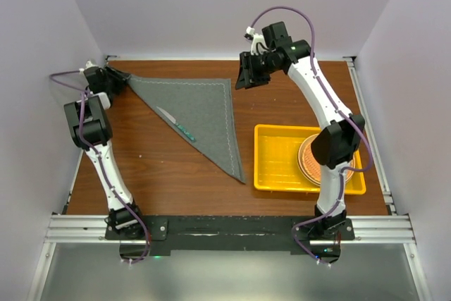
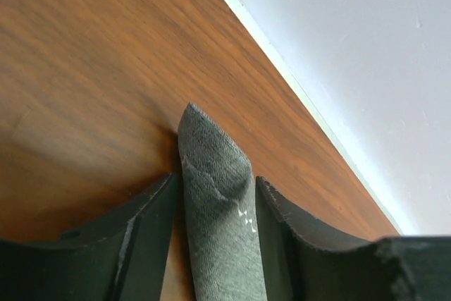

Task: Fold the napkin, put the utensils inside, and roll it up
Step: Fold the napkin

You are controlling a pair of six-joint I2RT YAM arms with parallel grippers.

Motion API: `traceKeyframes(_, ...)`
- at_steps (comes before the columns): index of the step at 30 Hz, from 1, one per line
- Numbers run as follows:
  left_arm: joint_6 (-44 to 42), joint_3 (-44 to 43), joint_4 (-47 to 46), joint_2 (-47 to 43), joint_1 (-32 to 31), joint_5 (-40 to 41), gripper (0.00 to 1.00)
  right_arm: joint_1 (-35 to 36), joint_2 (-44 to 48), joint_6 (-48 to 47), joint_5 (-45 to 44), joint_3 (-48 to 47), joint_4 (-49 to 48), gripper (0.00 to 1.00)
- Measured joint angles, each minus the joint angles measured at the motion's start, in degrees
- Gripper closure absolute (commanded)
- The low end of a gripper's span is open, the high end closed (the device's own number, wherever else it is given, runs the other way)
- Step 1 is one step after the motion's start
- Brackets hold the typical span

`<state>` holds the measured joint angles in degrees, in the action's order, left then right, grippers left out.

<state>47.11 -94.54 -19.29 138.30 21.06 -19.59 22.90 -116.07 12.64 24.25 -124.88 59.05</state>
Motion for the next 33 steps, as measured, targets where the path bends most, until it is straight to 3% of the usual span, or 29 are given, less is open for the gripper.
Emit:
traceKeyframes(4,0.28,-0.31,-0.85,0.79,0.17,-0.33,0.62,-0.04,-0.87,0.17,0.59,-0.83,0.61,0.53)
traceKeyframes(9,0.00,-1.64,-0.68,1.60,0.44,-0.92,0.84,-0.04,-0.87,0.15,0.87,-1.05,1.33,0.53)
traceKeyframes(14,-0.28,-2.01,-1.29,1.64,0.37,-2.51,0.94,-0.04,-0.59,-0.35,0.87,-0.48,1.88,0.53)
traceKeyframes(20,-0.42,1.57,-2.75,-1.36,-1.33,-4.74,0.99,-0.04,4.50,-1.51,1.09,7.23,2.14,0.53)
traceKeyframes(27,-3.26,16.15,-2.95,-16.26,-7.76,-4.92,1.00,-0.04,17.81,-1.79,3.65,21.33,0.24,0.54)
traceKeyframes(33,-6.49,29.51,-2.29,-30.67,-17.90,-4.96,1.00,-0.07,28.22,-1.29,5.60,31.23,-1.97,0.54)
